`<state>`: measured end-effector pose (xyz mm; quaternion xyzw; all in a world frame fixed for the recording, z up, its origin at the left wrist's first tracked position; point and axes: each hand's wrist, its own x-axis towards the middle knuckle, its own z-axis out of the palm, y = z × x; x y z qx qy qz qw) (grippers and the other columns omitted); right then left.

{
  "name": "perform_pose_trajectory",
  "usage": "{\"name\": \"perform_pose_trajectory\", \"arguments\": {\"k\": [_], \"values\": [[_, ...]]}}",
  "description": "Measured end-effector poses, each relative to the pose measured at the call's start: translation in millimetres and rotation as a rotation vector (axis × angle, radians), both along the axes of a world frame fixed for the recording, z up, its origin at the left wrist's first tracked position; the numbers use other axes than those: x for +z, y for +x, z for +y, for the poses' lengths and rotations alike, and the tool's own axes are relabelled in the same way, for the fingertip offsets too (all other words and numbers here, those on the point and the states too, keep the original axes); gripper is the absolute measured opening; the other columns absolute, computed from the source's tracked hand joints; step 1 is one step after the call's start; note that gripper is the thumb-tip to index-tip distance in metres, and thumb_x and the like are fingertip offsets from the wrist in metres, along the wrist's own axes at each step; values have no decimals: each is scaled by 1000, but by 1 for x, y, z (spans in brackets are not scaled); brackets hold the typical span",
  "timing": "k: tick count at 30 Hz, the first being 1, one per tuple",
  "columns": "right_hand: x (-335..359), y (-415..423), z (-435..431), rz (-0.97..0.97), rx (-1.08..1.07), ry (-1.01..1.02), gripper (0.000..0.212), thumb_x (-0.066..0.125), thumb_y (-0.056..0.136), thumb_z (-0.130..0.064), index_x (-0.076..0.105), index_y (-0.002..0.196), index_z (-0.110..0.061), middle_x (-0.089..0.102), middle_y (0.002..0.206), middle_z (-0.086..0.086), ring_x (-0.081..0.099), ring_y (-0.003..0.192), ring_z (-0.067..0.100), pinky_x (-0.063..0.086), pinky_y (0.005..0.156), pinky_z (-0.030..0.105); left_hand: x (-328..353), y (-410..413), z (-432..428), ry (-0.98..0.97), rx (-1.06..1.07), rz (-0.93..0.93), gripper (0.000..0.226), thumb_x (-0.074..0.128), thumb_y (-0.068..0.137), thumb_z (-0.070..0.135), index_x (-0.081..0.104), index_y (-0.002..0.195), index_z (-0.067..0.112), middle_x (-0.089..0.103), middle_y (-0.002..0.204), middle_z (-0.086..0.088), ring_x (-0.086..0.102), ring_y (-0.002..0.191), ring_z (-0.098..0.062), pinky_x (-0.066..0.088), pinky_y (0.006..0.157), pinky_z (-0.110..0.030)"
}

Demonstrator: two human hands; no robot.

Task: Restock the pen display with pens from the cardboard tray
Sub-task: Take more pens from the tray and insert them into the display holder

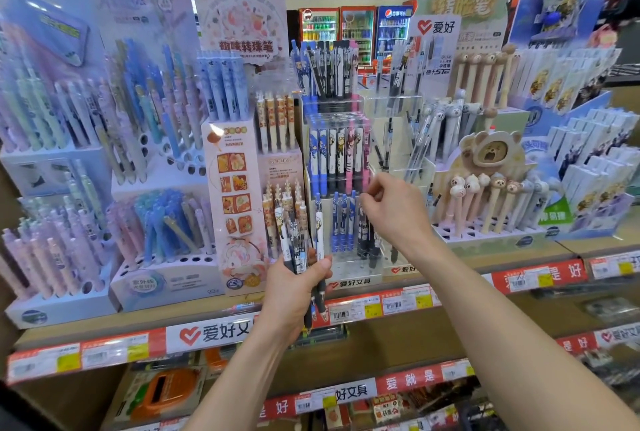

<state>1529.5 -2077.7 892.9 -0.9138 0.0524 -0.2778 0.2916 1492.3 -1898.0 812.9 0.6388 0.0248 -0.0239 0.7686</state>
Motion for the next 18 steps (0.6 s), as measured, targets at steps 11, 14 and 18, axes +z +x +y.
{"name": "perform_pose_trajectory", "arguments": {"k": [11,14,18], "values": [[-4,-4,-2,65,-29,-63,7,58,91,-24,58,88,-17,65,78,1,59,75,23,42,62,33,1,-1,-3,31,-12,-19,22,78,85,10,67,104,8,76,92,-15,75,84,-25,61,77,-42],[-3,-4,-1,88,-34,-76,11,59,91,-28,58,90,-17,65,79,1,60,77,23,40,61,32,0,-1,-3,30,-15,-14,27,79,84,12,67,107,6,76,95,-16,76,82,-22,62,75,-41],[3,-16,-1,27,-52,15,22,63,92,-42,56,92,-21,59,71,-8,57,67,11,38,55,28,1,-3,-4,14,-21,-17,29,78,84,11,66,110,4,75,97,-16,76,80,-19,57,67,-30]]}}
